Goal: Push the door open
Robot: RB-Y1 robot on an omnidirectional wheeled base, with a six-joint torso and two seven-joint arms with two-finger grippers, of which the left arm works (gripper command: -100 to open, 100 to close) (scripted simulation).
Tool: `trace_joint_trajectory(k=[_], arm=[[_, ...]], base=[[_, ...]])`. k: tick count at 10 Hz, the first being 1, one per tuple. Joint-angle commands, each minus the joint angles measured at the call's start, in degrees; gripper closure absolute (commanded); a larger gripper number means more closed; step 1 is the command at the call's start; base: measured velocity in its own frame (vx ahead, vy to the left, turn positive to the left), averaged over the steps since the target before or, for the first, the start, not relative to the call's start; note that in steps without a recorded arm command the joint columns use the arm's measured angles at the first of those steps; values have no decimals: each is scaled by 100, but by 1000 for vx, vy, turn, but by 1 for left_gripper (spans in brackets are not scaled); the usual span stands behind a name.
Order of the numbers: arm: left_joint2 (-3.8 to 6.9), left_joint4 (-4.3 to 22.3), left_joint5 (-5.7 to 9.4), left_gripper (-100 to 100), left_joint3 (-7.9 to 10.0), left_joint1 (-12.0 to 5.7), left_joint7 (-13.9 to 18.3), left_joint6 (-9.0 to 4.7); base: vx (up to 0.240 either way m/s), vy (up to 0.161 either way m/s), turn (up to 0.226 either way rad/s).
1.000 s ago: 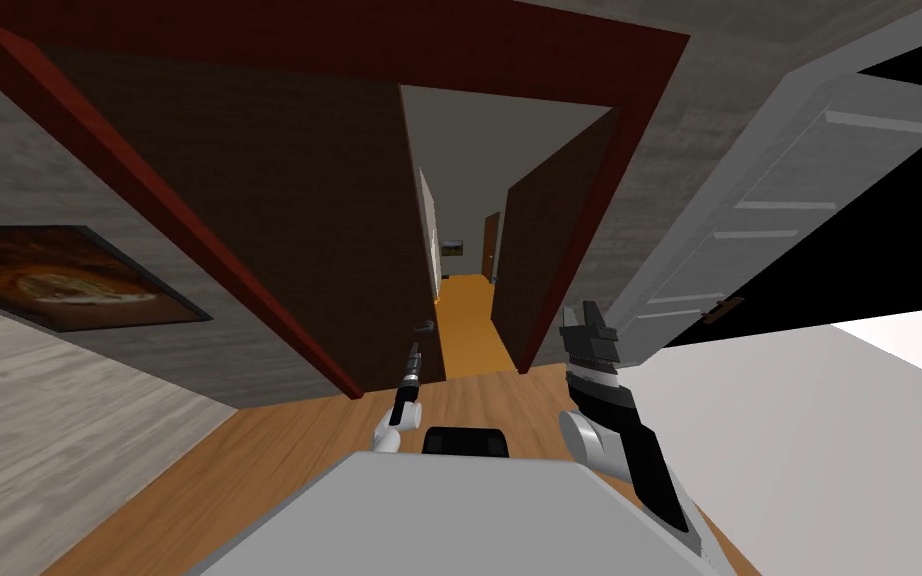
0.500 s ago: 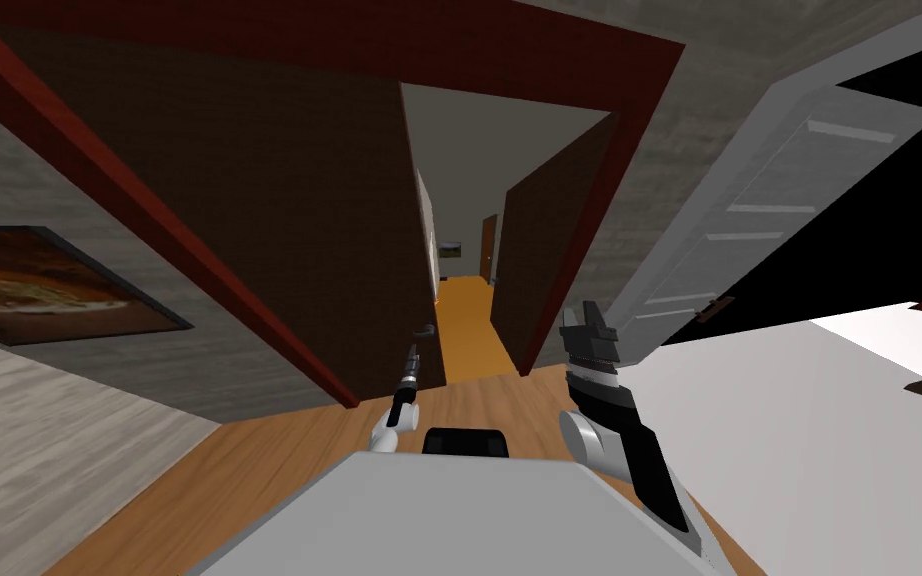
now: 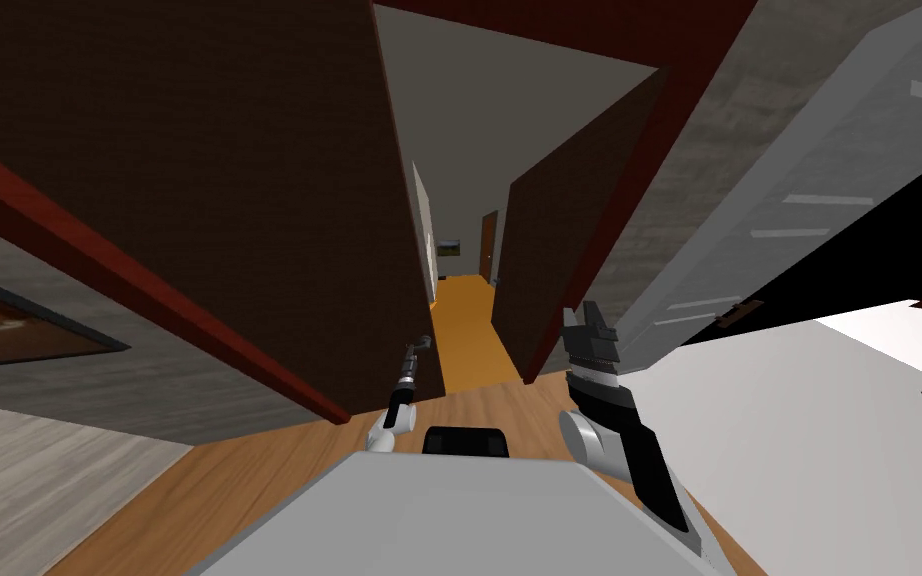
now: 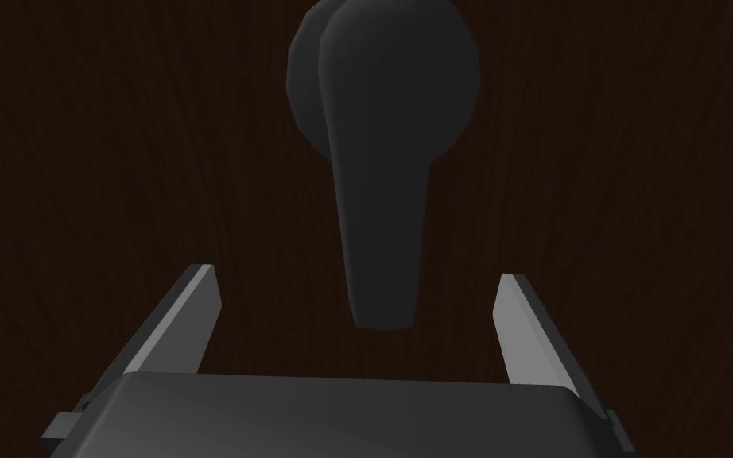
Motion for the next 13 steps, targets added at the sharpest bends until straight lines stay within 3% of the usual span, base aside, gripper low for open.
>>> trace_joint_trajectory(k=[1, 2, 3, 4, 9, 10, 13], arm=[[-106, 49, 12, -100, 16, -9, 6, -36], [-199, 60, 16, -100, 23, -7, 8, -48], [-164, -21, 8, -100, 13, 27, -5, -9], [-164, -21, 8, 100, 13, 27, -5, -9], [-164, -21, 8, 100, 13, 27, -5, -9], [-79, -28, 45, 100, 75, 6, -17, 7], [38, -28, 110, 100, 187, 9, -46, 12]], base=[[222, 40, -19], [211, 26, -26], [86, 7, -4], [-11, 0, 5], [-9, 1, -5], [111, -9, 17], [173, -33, 34]])
